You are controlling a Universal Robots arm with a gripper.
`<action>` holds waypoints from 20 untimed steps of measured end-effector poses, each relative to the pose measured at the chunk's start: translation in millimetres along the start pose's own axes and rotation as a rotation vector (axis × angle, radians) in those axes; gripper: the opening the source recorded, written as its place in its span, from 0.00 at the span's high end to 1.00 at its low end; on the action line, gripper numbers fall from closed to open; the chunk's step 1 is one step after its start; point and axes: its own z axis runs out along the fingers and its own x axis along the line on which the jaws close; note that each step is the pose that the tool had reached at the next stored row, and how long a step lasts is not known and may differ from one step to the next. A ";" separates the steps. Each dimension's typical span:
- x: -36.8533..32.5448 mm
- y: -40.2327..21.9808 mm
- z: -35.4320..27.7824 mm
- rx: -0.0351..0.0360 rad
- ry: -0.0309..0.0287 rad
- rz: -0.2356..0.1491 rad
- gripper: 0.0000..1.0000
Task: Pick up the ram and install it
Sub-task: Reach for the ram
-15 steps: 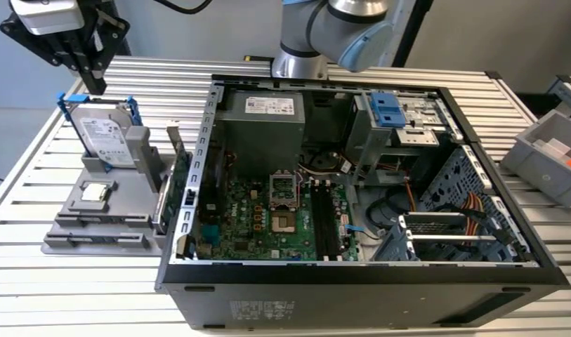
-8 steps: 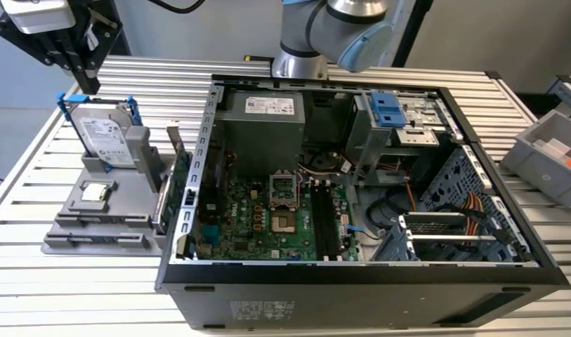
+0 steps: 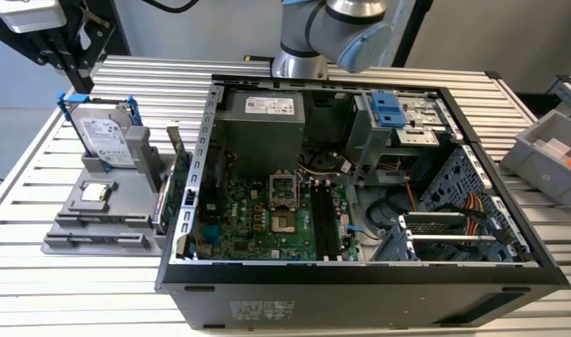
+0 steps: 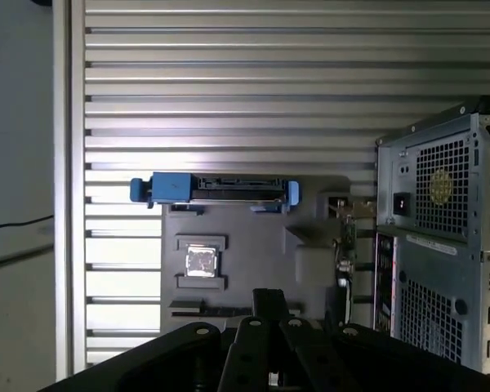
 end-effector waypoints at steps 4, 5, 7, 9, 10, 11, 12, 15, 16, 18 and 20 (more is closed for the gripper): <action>2.2 0.2 0.0 0.0000 0.0002 -0.002 1.00; 2.3 0.2 0.0 0.0000 0.0002 -0.002 1.00; 2.3 0.1 0.0 0.0000 0.0001 -0.002 1.00; 2.5 -0.8 -0.1 0.0000 0.0002 -0.002 1.00; 2.5 -1.5 -0.1 0.0000 0.0002 -0.002 1.00; 2.6 -2.5 -0.1 0.0001 0.0002 -0.002 1.00; 2.7 -3.7 -0.1 0.0000 0.0001 -0.002 1.00; 2.9 -7.6 -0.3 0.0000 0.0001 -0.002 1.00; 3.1 -8.9 -0.4 0.0000 0.0001 -0.002 1.00; 3.5 -11.9 -0.5 0.0001 0.0002 -0.002 1.00; 3.8 -15.0 -0.7 0.0000 0.0002 -0.002 1.00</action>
